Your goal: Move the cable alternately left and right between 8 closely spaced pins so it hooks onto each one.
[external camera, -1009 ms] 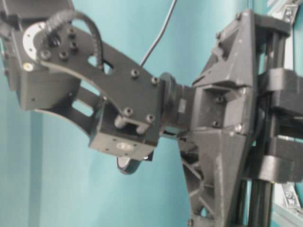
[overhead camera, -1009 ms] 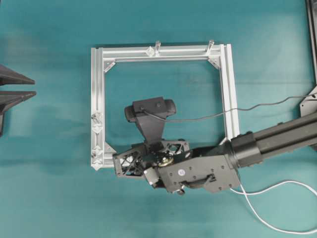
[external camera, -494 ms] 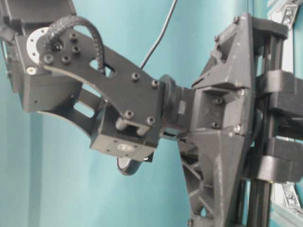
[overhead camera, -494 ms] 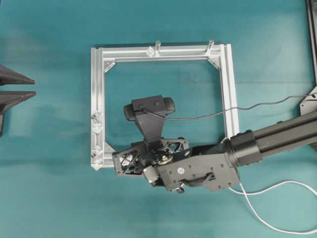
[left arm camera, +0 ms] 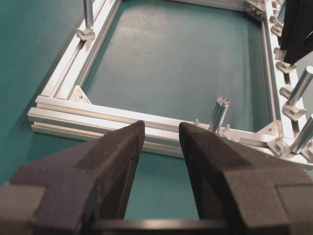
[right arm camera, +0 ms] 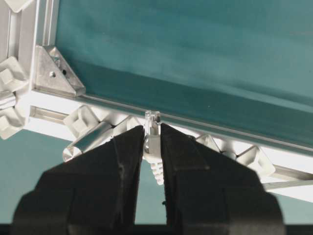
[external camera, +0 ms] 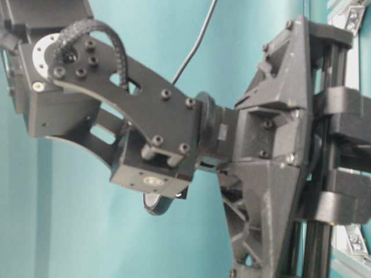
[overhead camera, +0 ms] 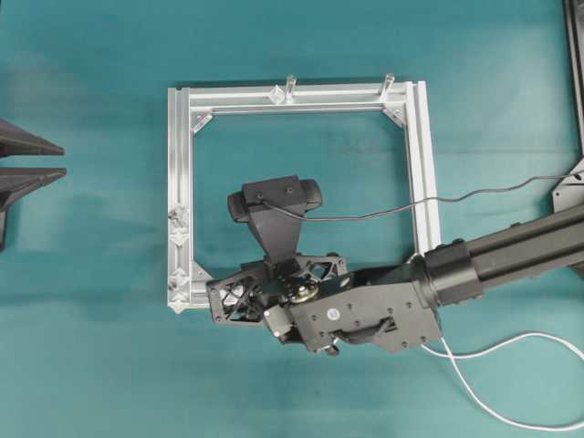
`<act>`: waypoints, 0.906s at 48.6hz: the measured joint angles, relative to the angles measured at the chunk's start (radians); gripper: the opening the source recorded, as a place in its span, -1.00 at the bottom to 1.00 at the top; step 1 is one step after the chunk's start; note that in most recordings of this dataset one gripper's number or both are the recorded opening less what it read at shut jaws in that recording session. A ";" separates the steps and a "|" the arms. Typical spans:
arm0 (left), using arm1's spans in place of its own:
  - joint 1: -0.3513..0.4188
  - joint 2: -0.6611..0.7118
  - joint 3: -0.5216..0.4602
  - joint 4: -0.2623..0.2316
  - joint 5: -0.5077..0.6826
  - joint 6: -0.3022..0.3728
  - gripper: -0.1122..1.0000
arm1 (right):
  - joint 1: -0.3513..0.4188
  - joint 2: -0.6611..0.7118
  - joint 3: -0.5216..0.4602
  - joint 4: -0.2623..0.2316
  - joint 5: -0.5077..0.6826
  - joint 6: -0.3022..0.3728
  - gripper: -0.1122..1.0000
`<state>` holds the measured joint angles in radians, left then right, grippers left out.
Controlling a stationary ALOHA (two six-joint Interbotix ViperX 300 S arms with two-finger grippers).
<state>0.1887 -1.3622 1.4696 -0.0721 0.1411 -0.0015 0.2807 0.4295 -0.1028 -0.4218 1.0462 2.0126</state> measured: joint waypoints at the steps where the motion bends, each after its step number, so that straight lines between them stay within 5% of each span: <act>1: 0.000 0.000 0.000 0.002 0.002 0.000 0.05 | 0.000 0.000 0.000 0.000 0.000 0.000 -0.55; 26: 0.000 0.000 0.002 0.000 0.002 0.000 0.06 | -0.023 0.000 0.002 -0.008 0.000 -0.014 -0.55; 44: 0.000 0.000 0.000 0.000 0.000 -0.002 0.05 | -0.104 0.000 0.002 -0.040 -0.002 -0.103 -0.55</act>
<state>0.1887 -1.3622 1.4696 -0.0721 0.1411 -0.0031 0.1764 0.4295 -0.1012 -0.4617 1.0446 1.9098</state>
